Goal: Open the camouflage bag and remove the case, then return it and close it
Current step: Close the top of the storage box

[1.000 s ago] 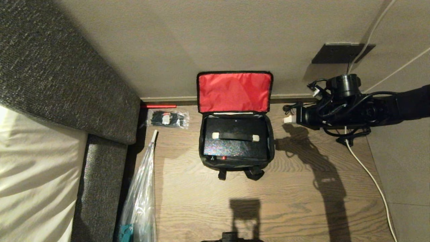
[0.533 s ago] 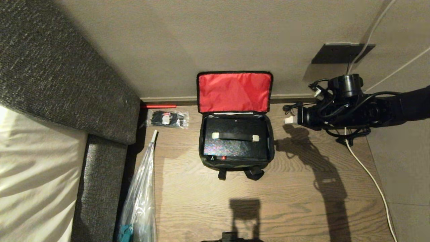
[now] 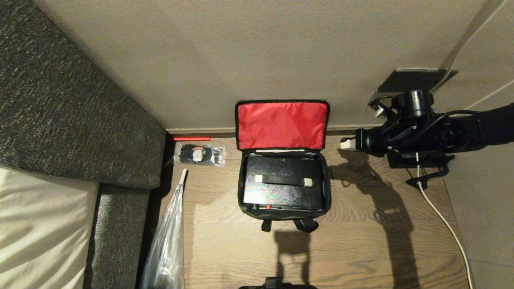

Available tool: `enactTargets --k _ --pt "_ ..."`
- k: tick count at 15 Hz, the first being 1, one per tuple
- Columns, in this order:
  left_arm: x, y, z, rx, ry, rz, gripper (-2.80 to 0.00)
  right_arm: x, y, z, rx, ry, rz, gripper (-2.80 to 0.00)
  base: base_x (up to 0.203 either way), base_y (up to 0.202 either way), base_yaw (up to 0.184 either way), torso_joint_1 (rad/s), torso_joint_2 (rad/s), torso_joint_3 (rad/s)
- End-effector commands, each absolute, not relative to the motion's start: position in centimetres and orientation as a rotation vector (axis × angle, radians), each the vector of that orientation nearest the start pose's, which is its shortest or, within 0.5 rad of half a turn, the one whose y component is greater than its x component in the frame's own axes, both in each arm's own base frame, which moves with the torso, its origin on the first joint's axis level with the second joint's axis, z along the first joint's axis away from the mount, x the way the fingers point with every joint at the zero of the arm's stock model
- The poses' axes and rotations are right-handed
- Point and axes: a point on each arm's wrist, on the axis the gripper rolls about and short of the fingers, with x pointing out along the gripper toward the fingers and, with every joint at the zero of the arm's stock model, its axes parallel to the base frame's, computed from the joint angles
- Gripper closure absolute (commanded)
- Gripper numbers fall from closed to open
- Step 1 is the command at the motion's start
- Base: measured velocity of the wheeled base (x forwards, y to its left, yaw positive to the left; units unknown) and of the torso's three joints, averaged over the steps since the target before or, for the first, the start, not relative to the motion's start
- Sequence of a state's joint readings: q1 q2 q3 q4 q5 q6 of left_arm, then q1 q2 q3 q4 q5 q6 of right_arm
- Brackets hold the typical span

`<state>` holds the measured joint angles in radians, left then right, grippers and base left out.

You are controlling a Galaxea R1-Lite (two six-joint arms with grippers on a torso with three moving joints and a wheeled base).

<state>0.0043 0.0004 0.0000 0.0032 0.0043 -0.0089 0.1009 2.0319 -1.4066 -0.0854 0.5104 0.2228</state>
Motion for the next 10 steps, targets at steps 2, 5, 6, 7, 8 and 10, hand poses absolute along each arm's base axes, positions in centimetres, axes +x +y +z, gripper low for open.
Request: enactTargets --k 2,5,6,7,8,10 --pt "-2.3 0.0 7.5 -0.009 0.003 0.009 0.0 40.2 5.2 17.8 0.322 0.594 0.54 0.0 0.0 0.0 0.0 0.0 0.0 0.0" --pt "-2.3 0.0 7.5 -0.006 0.002 0.009 0.0 40.5 5.2 17.8 0.332 0.595 0.536 0.0 0.0 0.0 0.0 0.0 0.0 0.0" --pt "-2.3 0.0 7.5 -0.006 0.002 0.009 0.0 40.6 5.2 17.6 0.332 0.591 0.536 0.0 0.0 0.0 0.0 0.0 0.0 0.0" --pt "-2.3 0.0 7.5 -0.006 0.002 0.009 0.0 40.9 5.2 17.5 0.328 0.567 0.54 0.0 0.0 0.0 0.0 0.0 0.0 0.0" --pt "-2.3 0.0 7.5 -0.006 0.002 0.009 0.0 41.1 5.2 17.4 0.327 0.537 0.542 0.0 0.0 0.0 0.0 0.0 0.0 0.0" --pt "-2.3 0.0 7.5 -0.006 0.002 0.009 0.0 42.0 5.3 17.2 0.349 0.486 0.539 -2.8 0.0 0.0 0.0 0.0 0.0 0.0"
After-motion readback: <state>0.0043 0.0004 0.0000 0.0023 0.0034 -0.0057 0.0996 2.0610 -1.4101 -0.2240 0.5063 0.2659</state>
